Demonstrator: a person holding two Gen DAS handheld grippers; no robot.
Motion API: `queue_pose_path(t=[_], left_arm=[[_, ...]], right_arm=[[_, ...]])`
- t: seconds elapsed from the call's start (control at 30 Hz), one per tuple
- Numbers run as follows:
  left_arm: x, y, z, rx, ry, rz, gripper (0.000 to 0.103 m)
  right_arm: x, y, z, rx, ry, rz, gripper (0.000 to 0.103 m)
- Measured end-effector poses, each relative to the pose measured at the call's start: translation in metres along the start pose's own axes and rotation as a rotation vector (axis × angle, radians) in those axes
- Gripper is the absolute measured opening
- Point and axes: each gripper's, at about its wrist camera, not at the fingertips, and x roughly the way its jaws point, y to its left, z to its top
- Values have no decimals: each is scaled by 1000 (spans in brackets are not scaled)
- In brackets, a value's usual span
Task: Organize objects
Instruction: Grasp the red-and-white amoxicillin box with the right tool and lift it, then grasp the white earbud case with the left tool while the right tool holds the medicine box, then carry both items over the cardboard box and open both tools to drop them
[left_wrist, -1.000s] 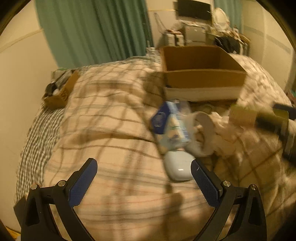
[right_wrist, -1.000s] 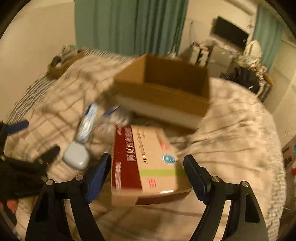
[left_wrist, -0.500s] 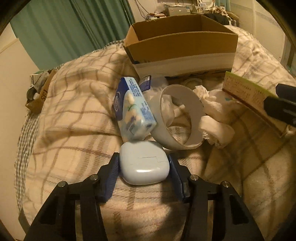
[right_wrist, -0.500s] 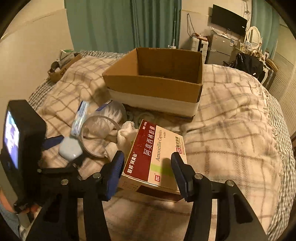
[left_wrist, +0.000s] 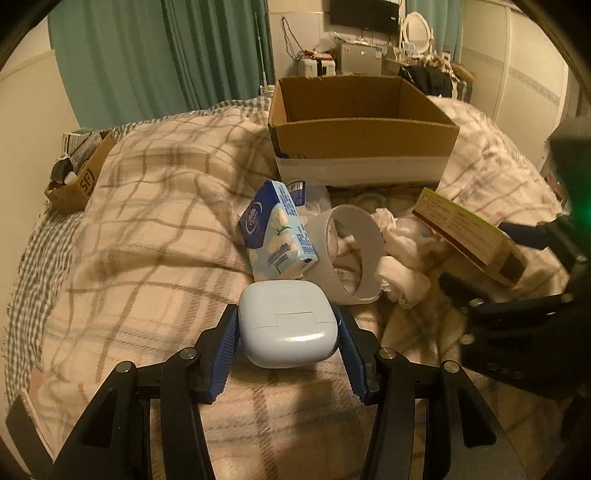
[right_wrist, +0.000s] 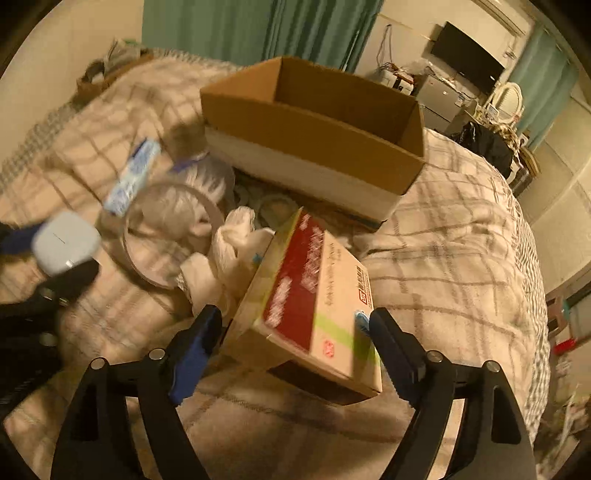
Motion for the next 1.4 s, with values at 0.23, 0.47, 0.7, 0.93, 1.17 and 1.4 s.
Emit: queue_pose_path(t=[0.23, 0.47, 0.7, 0.93, 1.17, 1.4], left_arm=[[-15, 8, -1, -25, -37, -50, 53], [-37, 8, 3, -35, -81, -88, 53], [-75, 9, 29, -40, -150, -163, 53], [-111, 8, 97, -16, -268, -175, 53], [-84, 6, 181, -13, -313, -198, 53], [-6, -3, 234, 4, -300, -201, 53]], right_arm=[[-2, -18, -3, 79, 9, -63, 36], [-49, -42, -7, 173, -115, -11, 31], [-109, -52, 7, 191, -232, 8, 31], [-166, -72, 49, 191, -364, 27, 31], [-166, -97, 117, 219, -428, 48, 31], [-92, -118, 174, 262, -379, 62, 31]])
